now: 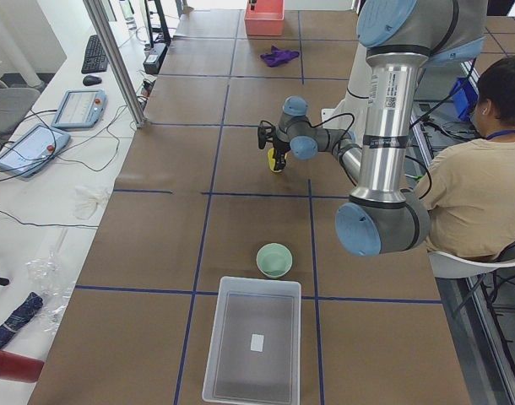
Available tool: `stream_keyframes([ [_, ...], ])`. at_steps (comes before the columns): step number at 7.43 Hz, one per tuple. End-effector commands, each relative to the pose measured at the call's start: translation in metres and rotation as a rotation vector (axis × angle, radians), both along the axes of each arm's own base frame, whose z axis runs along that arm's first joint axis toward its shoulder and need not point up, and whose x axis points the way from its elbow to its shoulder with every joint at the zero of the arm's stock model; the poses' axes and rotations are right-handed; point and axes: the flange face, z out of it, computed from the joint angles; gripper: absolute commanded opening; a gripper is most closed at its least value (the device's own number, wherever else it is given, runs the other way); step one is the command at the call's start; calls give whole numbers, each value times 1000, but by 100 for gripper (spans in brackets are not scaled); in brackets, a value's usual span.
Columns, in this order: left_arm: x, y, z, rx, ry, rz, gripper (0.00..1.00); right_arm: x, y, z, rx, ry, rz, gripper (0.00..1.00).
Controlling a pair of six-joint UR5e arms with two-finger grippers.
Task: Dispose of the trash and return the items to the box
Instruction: 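Reach the left gripper to the yellow cup and close on it, then lift the yellow cup with the left gripper toward the clear box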
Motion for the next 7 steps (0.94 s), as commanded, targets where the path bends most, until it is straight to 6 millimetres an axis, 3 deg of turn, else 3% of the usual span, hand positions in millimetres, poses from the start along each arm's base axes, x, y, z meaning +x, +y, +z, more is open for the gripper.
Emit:
stream_keyframes([
  [1,7,7,-2,5,2,14,7,0,0,0,-1,0,0,100],
  [2,6,6,-1,8,-2,15,0,0,0,0,0,0,-1,100],
  [4,-4,-1,-11,50,6,24,0,0,0,0,0,0,-1,100],
  [6,-66,-49,-24,205,-16,19,0,0,0,0,0,0,-1,100],
  [7,-109,-73,-12,267,-50,69,0,0,0,0,2,0,-1,100],
])
